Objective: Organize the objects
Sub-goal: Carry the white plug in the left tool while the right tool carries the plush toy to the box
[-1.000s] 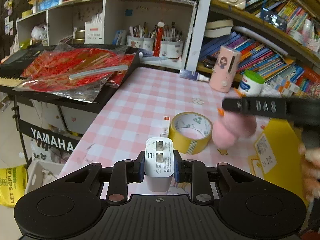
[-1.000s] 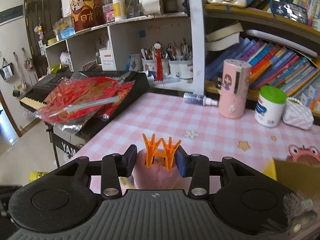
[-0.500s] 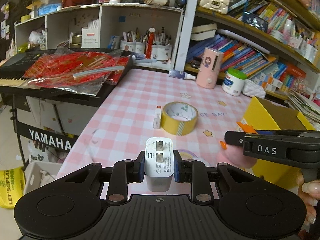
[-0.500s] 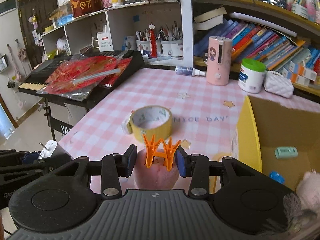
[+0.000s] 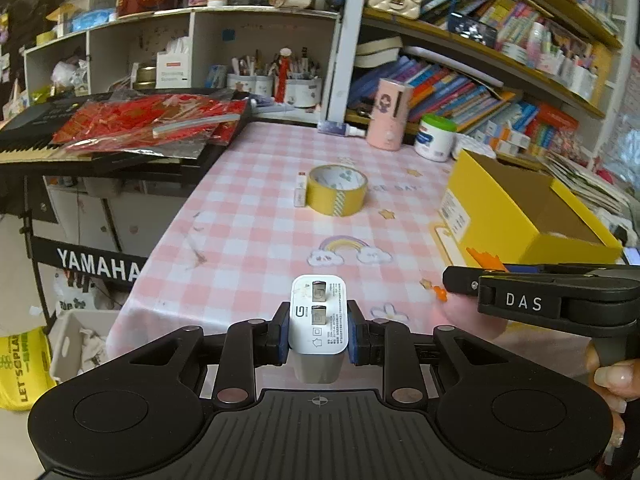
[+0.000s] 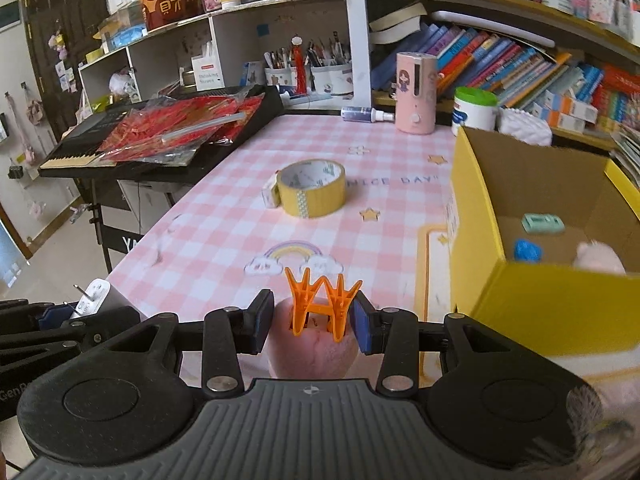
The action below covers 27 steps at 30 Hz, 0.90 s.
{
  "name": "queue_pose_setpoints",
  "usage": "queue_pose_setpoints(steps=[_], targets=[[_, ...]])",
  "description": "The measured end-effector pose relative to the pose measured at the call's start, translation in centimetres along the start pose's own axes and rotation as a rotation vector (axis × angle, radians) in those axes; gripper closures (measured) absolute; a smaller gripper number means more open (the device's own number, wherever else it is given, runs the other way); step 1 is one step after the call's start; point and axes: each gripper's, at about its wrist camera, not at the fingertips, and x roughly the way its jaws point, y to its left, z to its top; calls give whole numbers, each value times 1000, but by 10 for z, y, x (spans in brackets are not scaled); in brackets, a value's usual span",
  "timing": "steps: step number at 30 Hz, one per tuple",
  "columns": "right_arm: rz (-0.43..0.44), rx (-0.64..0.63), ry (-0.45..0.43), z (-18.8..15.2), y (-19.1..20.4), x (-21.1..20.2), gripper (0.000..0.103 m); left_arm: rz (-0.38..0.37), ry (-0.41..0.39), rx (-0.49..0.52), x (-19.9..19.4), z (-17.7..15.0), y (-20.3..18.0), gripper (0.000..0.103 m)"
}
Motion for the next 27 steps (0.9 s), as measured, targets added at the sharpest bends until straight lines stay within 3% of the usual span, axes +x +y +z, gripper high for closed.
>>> queue_pose_setpoints(steps=[11,27], targets=[[-79,96,9,-41,-13,-41,64,-88,18,82,-17,-20,-22,78],[-248,235,17,-79,-64,-89,64,-269,60,215,-6,-29,-85,78]])
